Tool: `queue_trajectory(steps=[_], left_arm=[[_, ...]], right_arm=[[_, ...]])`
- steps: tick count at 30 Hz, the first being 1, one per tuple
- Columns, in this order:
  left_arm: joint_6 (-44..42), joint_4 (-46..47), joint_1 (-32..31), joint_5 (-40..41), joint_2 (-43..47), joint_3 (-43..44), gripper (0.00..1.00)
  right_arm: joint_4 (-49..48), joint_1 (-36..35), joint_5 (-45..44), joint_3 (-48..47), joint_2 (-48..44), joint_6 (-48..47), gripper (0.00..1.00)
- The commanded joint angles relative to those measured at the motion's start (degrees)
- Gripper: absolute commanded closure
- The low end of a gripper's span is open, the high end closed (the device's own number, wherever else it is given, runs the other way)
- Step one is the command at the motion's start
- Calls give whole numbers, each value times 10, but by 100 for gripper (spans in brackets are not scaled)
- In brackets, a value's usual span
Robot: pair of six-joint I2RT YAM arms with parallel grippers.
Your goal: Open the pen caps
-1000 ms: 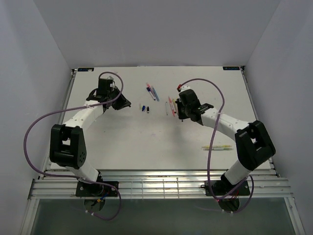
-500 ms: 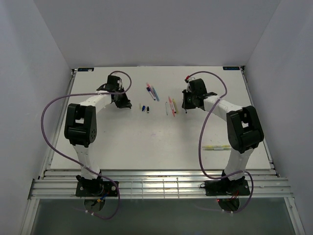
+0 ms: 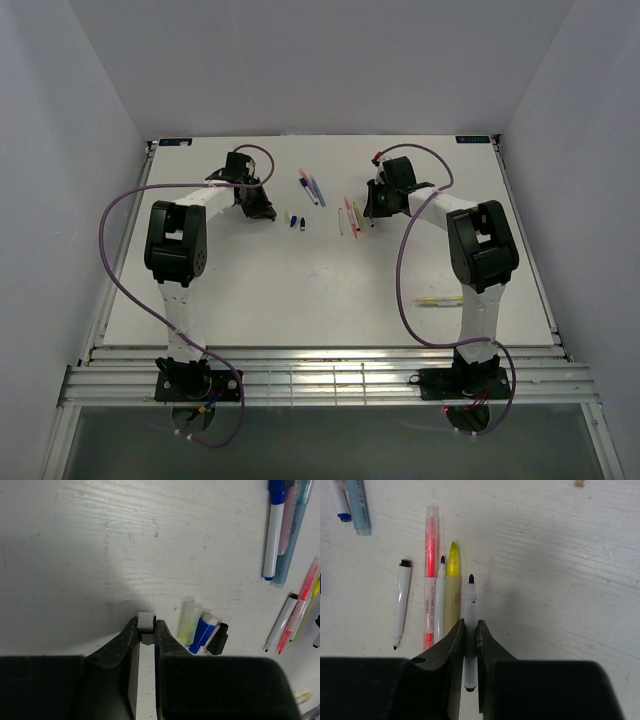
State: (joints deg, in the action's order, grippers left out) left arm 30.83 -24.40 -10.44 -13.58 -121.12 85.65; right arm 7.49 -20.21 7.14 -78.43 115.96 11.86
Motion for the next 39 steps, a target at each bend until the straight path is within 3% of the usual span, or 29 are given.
queue_trajectory(steps=[1, 9, 27, 39], left_arm=[[-5, 11, 2, -21, -8, 29, 79], [2, 26, 2, -52, -21, 27, 77], [-2, 46, 2, -67, -3, -4, 57], [-4, 44, 1, -63, -4, -7, 54]], right_arm=[[-18, 3, 20, -32, 16, 7, 89], [-40, 4, 29, -19, 23, 19, 85], [-31, 5, 39, -37, 50, 31, 68], [-17, 6, 34, -48, 44, 25, 66]])
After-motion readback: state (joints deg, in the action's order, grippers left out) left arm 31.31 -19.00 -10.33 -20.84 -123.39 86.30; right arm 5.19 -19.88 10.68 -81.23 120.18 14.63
